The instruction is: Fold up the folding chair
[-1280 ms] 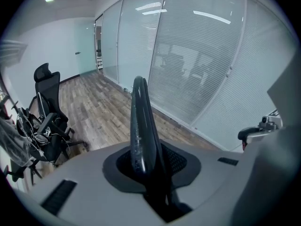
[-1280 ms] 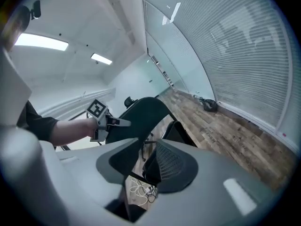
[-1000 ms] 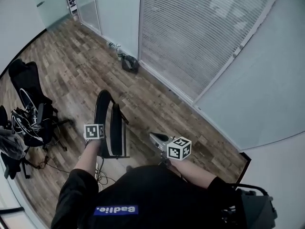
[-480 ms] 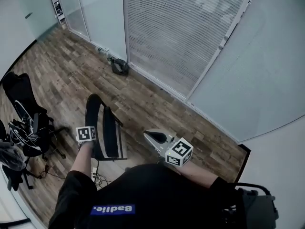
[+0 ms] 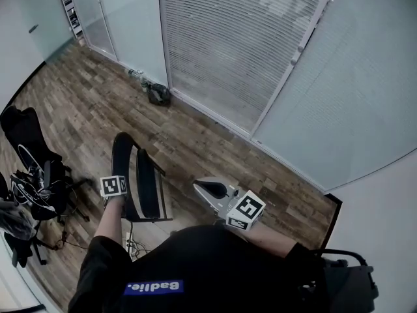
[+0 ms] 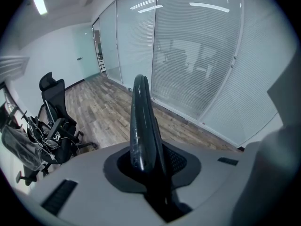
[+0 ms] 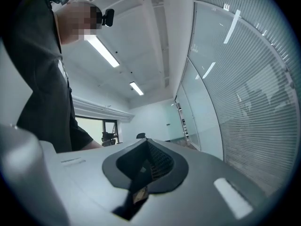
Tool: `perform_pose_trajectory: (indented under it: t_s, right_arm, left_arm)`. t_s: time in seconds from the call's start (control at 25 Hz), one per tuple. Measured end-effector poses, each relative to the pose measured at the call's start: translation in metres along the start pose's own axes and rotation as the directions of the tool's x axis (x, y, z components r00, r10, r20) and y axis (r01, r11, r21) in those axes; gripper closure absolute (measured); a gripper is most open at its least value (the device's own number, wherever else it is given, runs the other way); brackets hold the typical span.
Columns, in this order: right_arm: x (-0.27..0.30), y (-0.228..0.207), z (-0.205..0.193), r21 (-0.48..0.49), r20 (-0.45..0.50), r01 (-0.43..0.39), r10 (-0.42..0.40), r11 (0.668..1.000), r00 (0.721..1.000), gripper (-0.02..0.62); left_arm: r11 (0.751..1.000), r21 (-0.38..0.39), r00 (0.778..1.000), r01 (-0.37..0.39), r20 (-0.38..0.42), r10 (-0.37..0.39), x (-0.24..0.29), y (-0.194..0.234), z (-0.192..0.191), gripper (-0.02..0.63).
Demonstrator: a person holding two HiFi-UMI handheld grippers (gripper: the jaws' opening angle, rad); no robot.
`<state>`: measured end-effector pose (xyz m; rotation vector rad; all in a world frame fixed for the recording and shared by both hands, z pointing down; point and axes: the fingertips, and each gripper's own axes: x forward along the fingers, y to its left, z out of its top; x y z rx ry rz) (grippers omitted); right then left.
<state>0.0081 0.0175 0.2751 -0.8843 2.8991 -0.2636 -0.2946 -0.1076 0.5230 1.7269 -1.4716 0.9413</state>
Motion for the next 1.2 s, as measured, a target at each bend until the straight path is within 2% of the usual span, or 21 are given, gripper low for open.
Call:
perform_pose_trajectory:
  t_s: [1.2]
  right_arm:
    - [0.003, 0.002, -0.016, 0.036, -0.021, 0.001, 0.000, 0.999, 1.000, 0.595]
  left_arm:
    - [1.000, 0.011, 1.000, -0.019, -0.006, 0.019, 0.001, 0.008, -0.001, 0.531]
